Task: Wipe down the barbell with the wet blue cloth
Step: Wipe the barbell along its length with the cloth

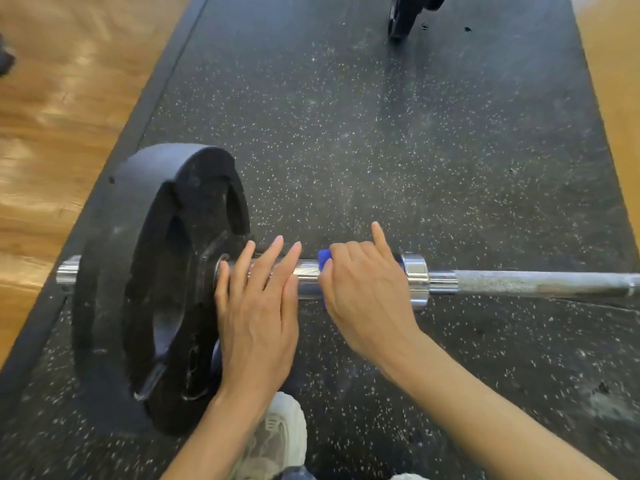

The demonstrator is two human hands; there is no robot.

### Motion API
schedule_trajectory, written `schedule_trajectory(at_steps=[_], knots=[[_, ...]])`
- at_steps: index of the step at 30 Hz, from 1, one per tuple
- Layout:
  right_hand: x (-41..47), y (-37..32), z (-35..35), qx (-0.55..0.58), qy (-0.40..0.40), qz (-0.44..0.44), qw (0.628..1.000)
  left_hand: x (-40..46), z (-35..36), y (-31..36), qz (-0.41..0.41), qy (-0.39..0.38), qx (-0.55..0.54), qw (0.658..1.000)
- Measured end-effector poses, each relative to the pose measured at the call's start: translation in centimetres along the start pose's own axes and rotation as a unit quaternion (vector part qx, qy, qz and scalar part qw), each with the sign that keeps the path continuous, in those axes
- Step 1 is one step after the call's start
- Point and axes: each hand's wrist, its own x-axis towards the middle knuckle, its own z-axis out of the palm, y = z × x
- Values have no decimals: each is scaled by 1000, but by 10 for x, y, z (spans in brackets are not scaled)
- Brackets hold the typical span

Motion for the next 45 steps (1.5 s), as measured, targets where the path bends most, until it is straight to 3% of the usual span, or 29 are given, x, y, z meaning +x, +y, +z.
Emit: schedule_trajectory(at_steps=[4,8,11,14,18,22,25,28,30,32,36,38,43,45], knots=[[-17,23,-2,-2,-20,-44,999,-15,-4,-3,2,-11,3,1000],[-11,-4,-10,-1,-3,-3,1000,-30,-6,0,1,-24,11,1000],[-38,-14,-12,31,-75,-23,996,-36,-11,-1,-5,-38,14,999],[-44,10,-27,-8,-119,-38,992,-36,-13,-2,-20,-39,8,999],[-12,-1,-36,-42,-313,-95,944,-42,-13,0,-27,-38,7,999],[-51,4,-30,-5,-187,-59,981,-56,-14,0,-38,-39,8,998],[-41,-3,-41,-22,-255,-112,960,-69,-16,2,-42,-40,2,998],[-25,-20,-49,6,-401,-138,905,-84,-15,1,-41,-36,-2,999],[-30,-13,-51,-41,-382,-203,901,-92,-15,1,-43,-30,-6,999],[-32,8,-54,-94,-407,-214,883,-100,-15,2,-43,-28,-10,999],[-14,-7,-46,-18,-494,-187,849,-112,-12,4,-43,-7,-15,999],[-20,-15,-45,33,-488,-187,852,-117,-12,3,-44,-3,-17,999],[-47,4,-63,-40,-443,-179,878,-122,-8,5,-51,9,-25,998],[-65,-12,-49,-24,-349,-150,925,-121,-7,5,-49,13,-19,999]])
